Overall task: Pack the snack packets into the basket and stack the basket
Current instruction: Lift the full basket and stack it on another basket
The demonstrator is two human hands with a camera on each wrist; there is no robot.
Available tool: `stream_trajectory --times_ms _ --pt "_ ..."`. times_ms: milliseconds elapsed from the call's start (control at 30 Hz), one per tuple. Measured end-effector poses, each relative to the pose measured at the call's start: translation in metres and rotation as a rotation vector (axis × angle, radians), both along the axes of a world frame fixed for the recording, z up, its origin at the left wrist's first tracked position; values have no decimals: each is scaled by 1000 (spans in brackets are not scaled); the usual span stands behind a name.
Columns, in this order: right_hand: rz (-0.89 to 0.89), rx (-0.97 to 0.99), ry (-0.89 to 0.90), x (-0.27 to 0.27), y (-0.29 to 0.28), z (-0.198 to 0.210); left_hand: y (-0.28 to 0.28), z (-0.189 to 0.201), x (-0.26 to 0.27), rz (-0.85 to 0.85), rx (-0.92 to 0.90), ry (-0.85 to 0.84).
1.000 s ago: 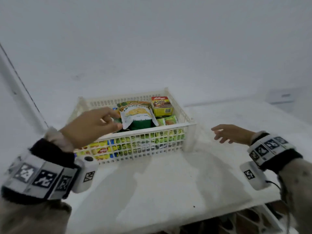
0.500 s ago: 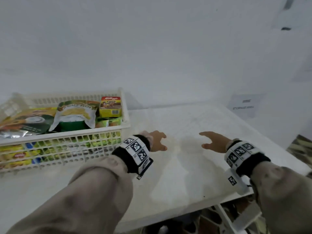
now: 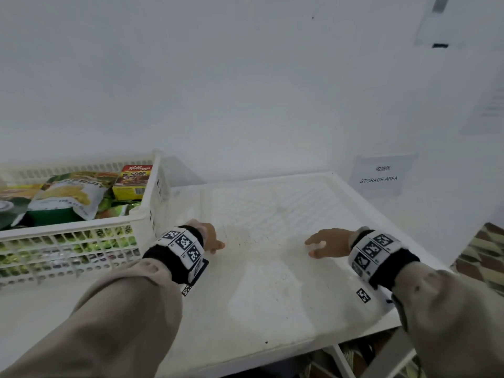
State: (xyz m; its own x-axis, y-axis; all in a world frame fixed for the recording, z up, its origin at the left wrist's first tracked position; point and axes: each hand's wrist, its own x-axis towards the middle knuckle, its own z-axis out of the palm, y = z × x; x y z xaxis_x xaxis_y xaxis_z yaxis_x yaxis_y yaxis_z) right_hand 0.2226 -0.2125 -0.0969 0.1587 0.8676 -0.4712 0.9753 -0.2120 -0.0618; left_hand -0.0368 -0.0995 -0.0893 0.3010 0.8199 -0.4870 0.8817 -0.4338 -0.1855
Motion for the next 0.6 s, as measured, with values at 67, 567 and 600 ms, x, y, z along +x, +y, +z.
stream_trajectory --times_ms 67,567,600 --pt "24 -33 95 -1 -7 12 0 5 0 34 12 14" --pt "-576 125 -112 99 -26 -4 -11 10 -19 265 17 -230" --pt "-591 139 -104 99 -27 -3 -11 14 -21 285 20 -283"
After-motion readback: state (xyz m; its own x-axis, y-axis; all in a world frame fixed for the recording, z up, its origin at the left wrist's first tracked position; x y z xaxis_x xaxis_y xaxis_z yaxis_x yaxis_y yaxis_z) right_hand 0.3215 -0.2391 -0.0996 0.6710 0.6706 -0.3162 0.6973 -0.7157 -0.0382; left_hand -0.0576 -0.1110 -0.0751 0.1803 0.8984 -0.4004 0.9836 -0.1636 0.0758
